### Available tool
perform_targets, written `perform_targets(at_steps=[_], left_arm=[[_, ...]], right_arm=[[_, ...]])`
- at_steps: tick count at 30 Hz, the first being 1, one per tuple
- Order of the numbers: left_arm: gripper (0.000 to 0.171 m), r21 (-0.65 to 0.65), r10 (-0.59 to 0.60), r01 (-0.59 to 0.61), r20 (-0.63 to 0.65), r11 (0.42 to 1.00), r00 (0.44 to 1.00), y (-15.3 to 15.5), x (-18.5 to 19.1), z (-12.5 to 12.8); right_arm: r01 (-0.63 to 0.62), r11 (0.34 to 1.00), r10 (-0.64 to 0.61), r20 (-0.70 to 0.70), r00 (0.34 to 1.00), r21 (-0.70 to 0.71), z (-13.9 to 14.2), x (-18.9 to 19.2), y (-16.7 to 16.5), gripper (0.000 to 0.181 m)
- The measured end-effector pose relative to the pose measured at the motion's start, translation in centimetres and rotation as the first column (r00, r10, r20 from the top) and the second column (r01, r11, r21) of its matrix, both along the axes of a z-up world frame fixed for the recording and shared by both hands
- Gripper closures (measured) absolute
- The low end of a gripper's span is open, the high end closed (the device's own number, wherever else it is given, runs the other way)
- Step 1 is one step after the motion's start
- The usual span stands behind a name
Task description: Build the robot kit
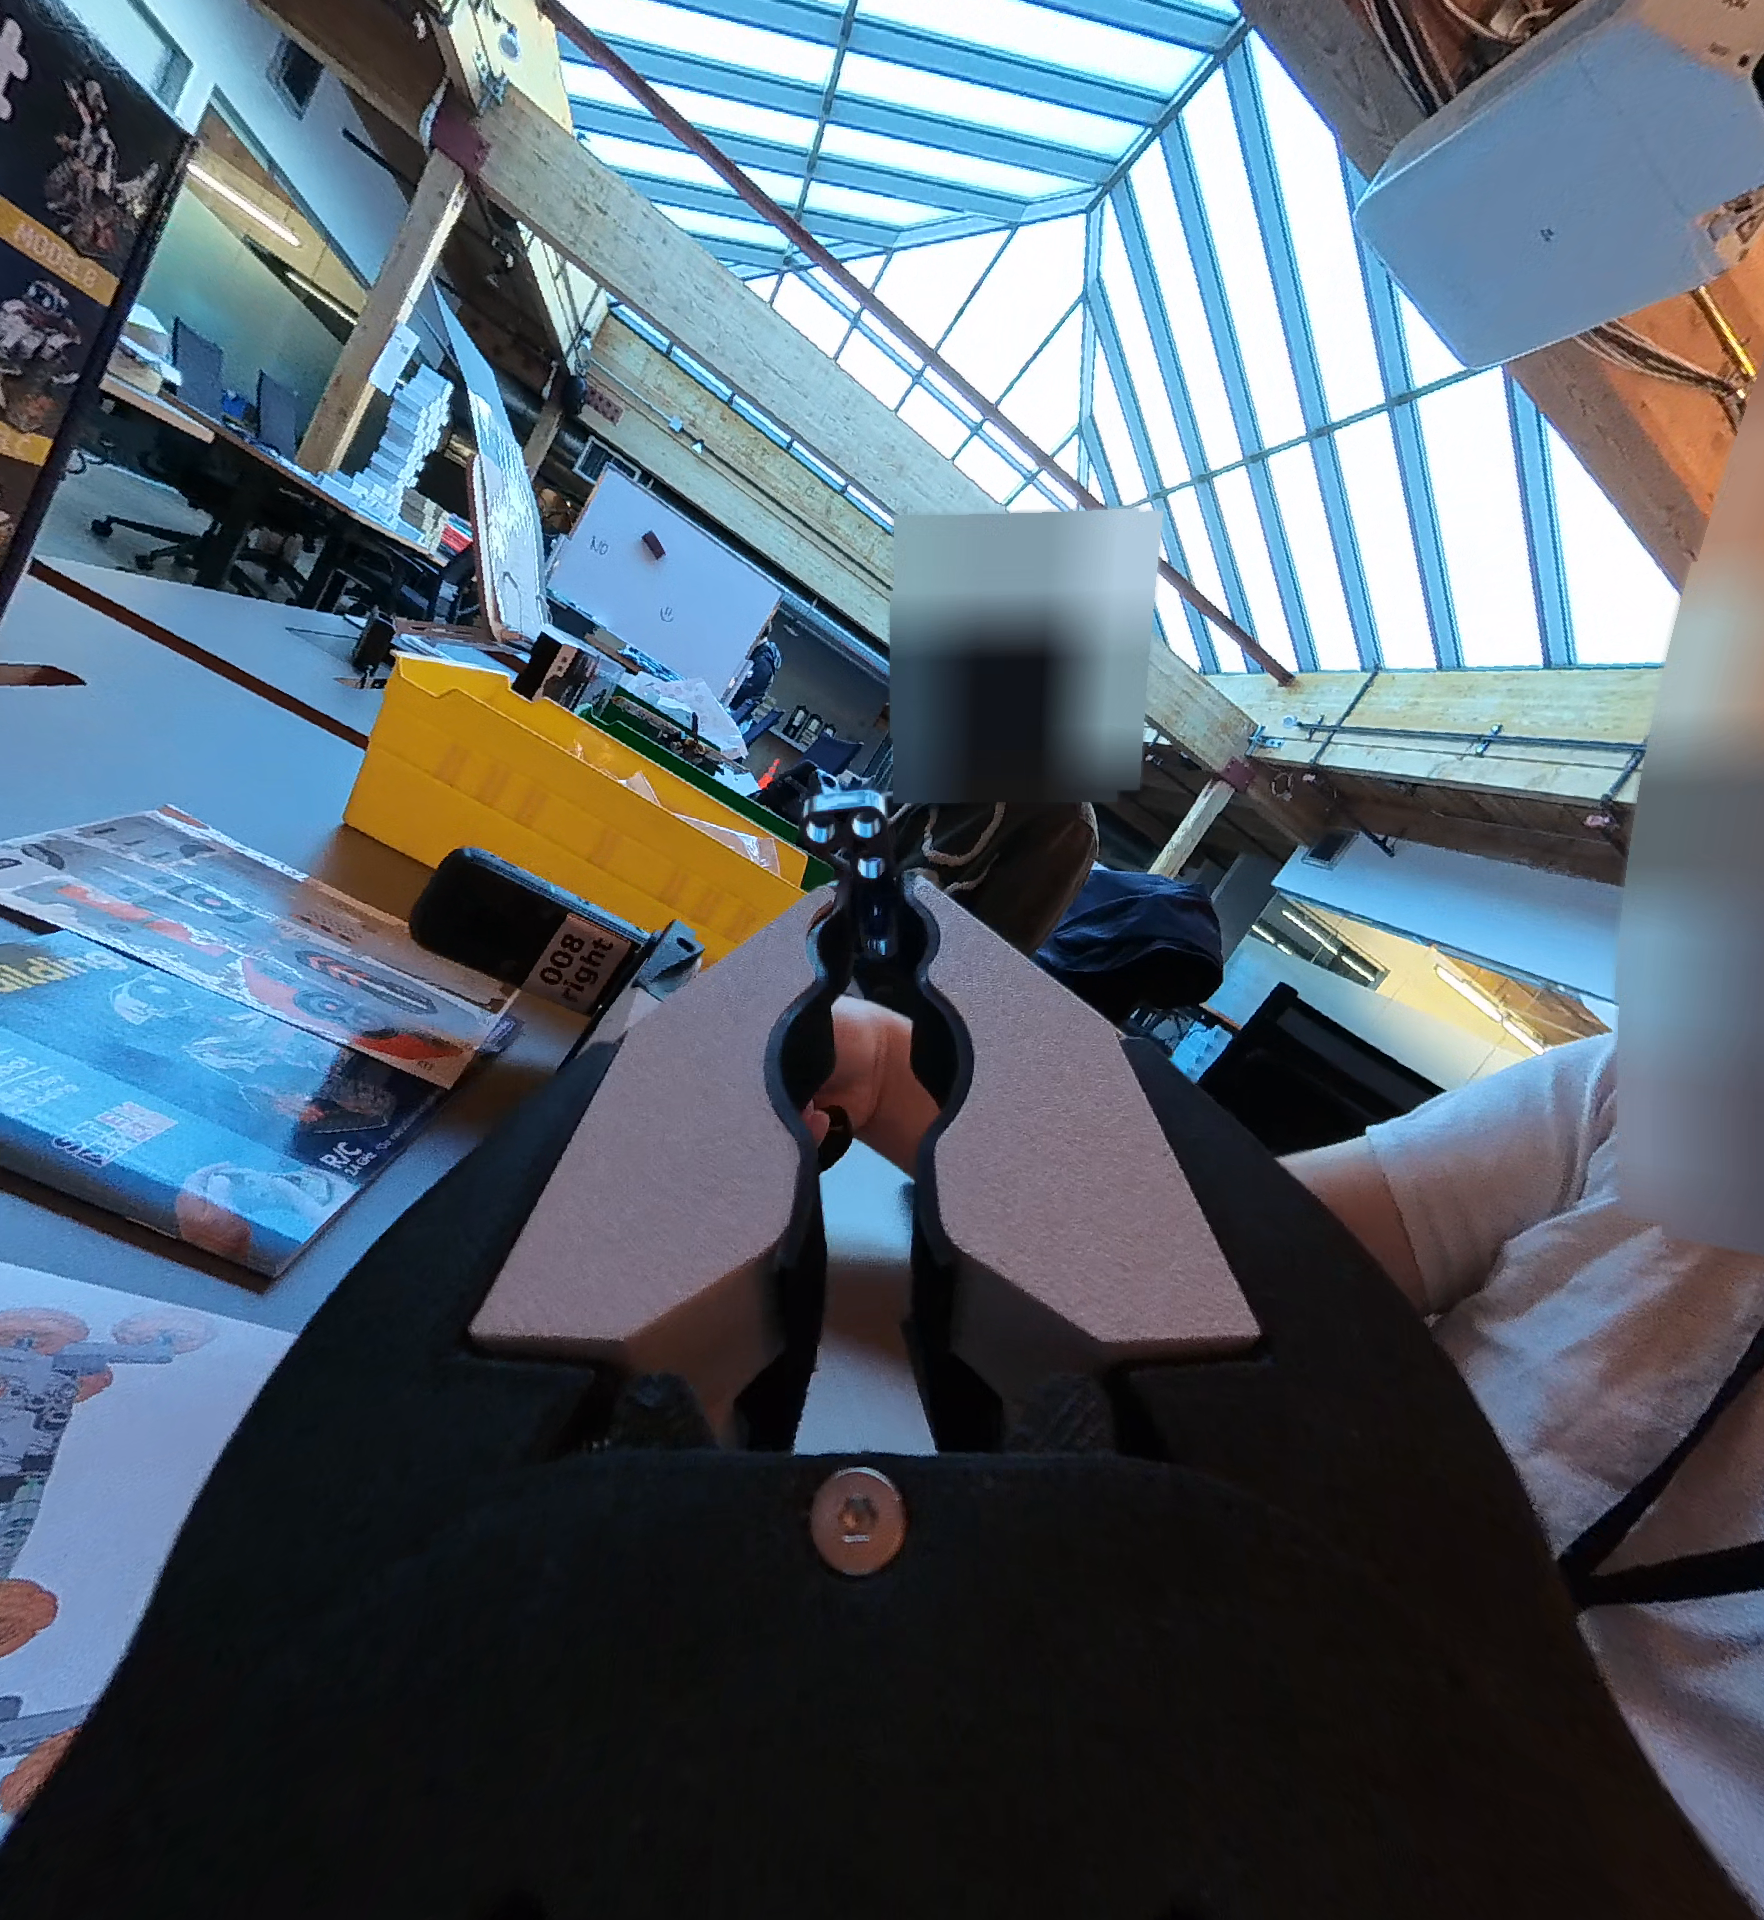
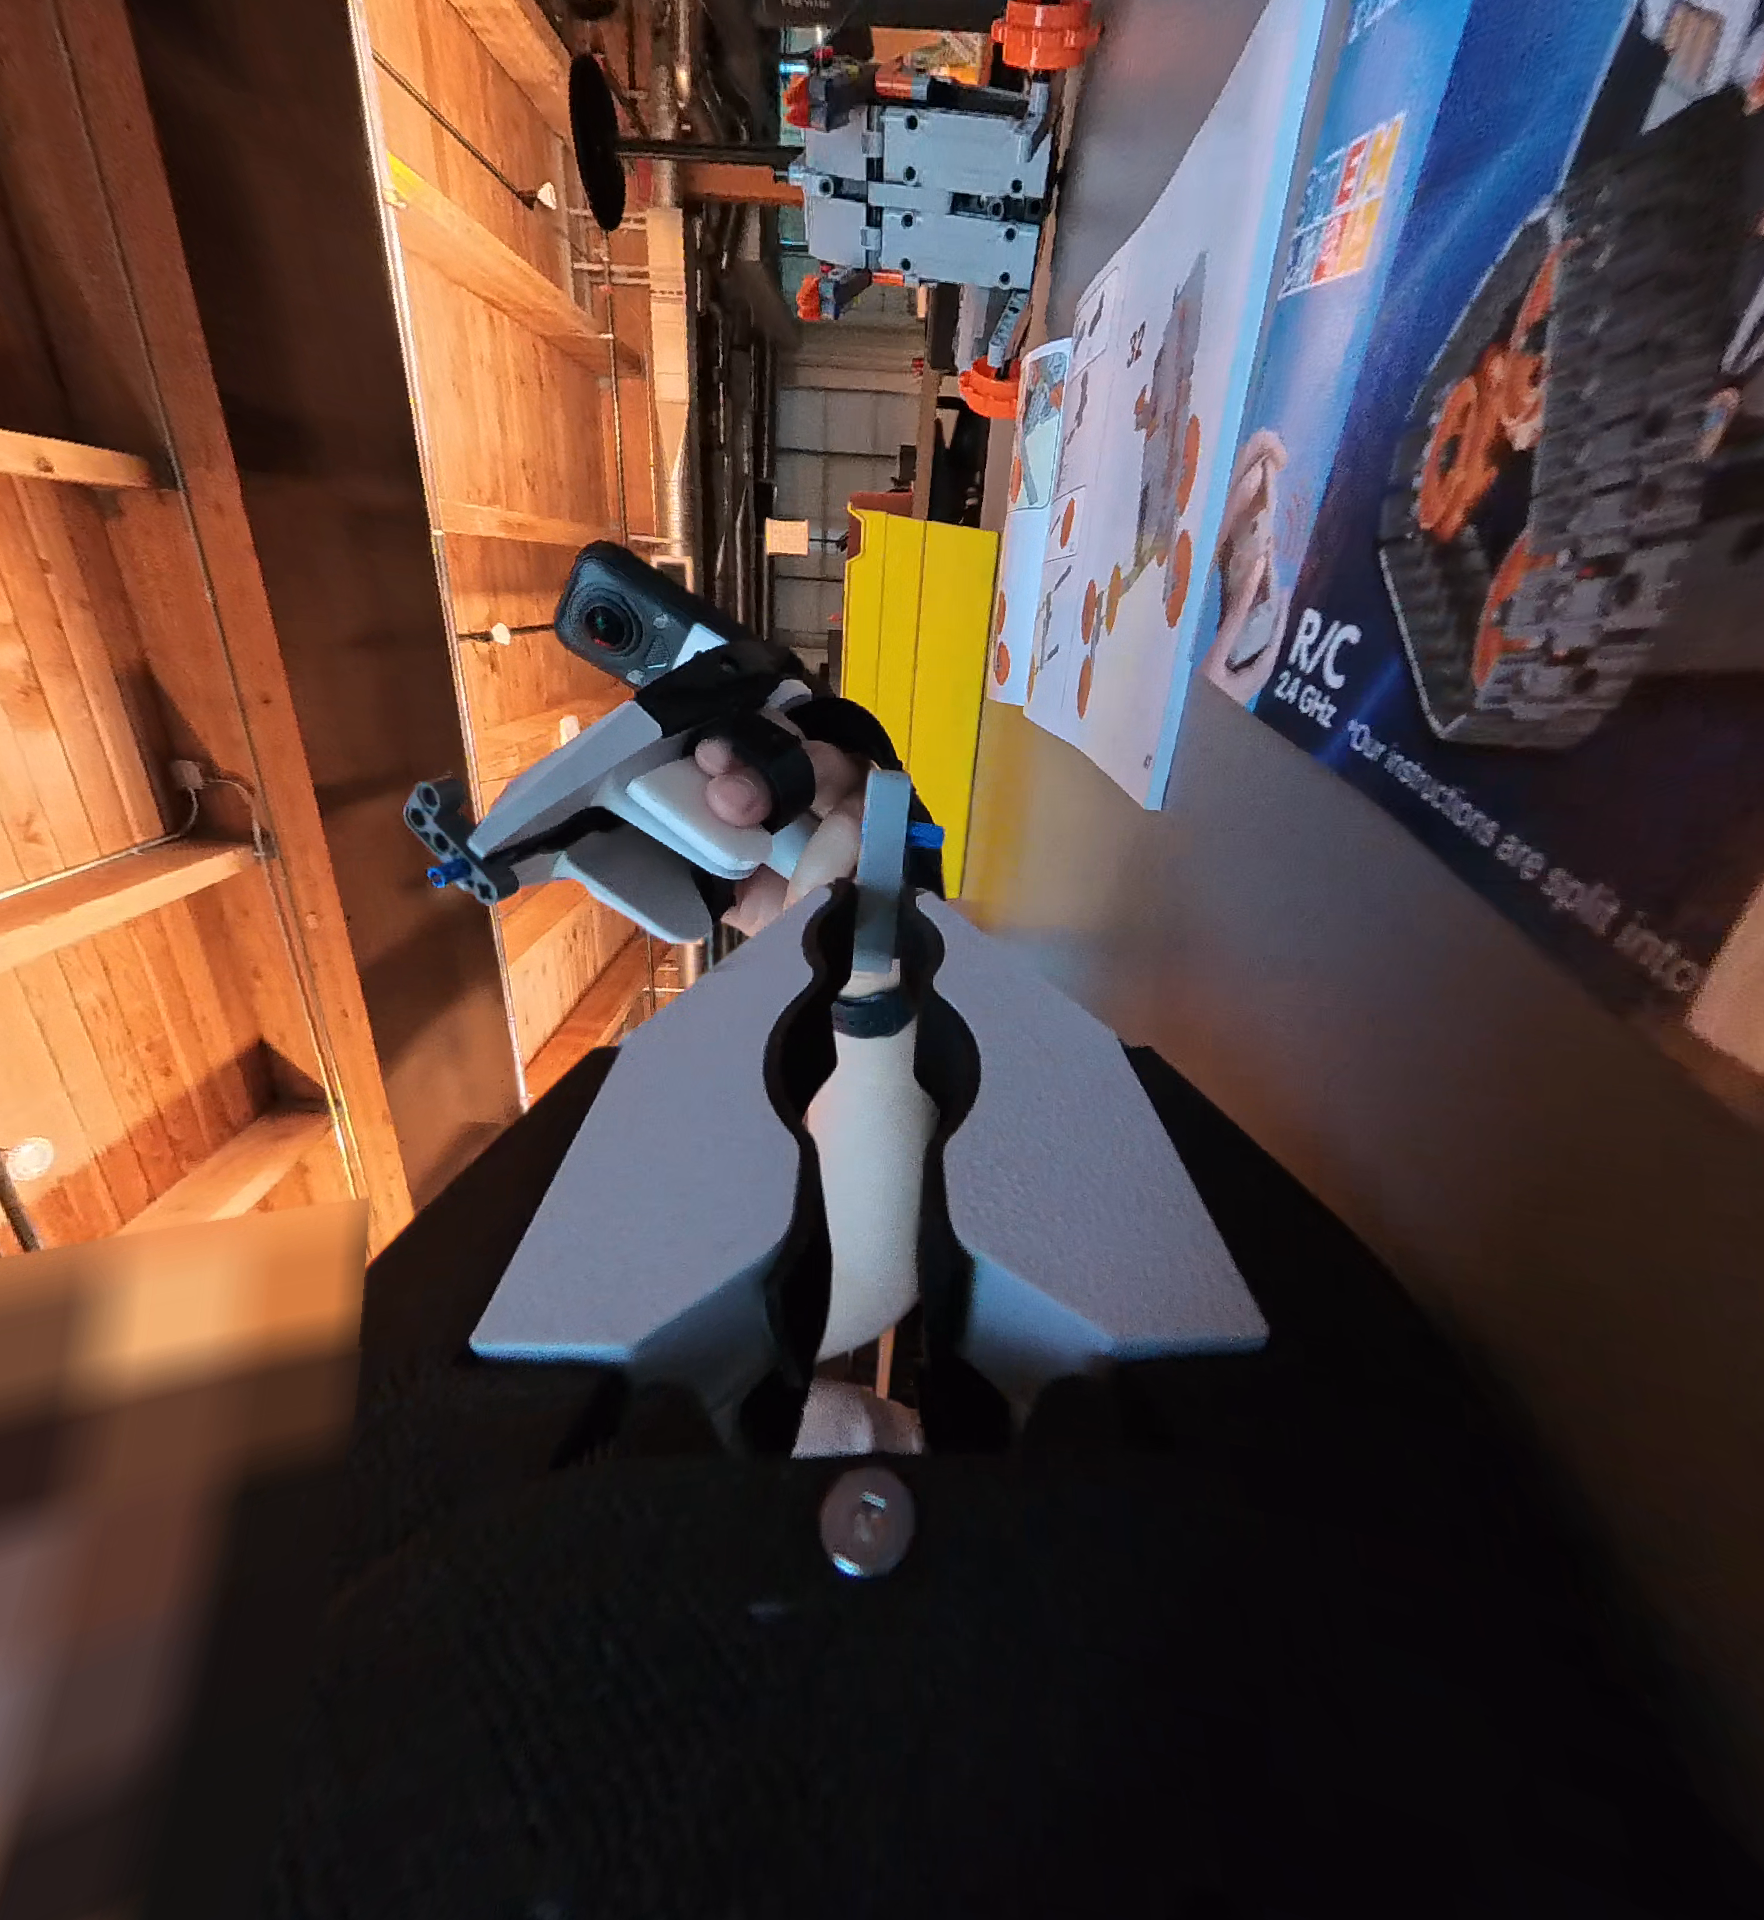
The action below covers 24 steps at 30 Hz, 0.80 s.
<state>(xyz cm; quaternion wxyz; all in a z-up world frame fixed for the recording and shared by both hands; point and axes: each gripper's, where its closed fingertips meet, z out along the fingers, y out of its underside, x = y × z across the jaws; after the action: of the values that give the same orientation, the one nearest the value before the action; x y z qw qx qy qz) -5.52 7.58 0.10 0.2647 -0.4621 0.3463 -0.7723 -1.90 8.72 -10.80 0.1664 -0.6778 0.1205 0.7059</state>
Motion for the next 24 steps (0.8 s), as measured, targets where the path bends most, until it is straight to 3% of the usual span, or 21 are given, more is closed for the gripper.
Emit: perform_targets(at_steps=[5,14,24], left_arm=[[0.168,0.007,0.021,-0.021,-0.019,1.000,1.000,0.5,-0.3,-0.1],[0.168,-0.018,0.065,-0.064,0.011,0.998,0.998,1.9,-1.9,0.6],[0.168,-0.040,0.030,-0.028,0.051,0.999,0.998,1.6,-2.1,1.3]], right_arm=[[-0.044,0.999,0.045,0.077,0.996,-0.020,-0.8,-1.2,0.5,0.176],[-0.228,0.963,0.254,0.202,0.946,-0.142,-2.7,-3.8,0.6,0.175],[-0.156,0.953,0.238,0.324,0.916,-0.259,-4.6,-2.9,2.2,0.171]])
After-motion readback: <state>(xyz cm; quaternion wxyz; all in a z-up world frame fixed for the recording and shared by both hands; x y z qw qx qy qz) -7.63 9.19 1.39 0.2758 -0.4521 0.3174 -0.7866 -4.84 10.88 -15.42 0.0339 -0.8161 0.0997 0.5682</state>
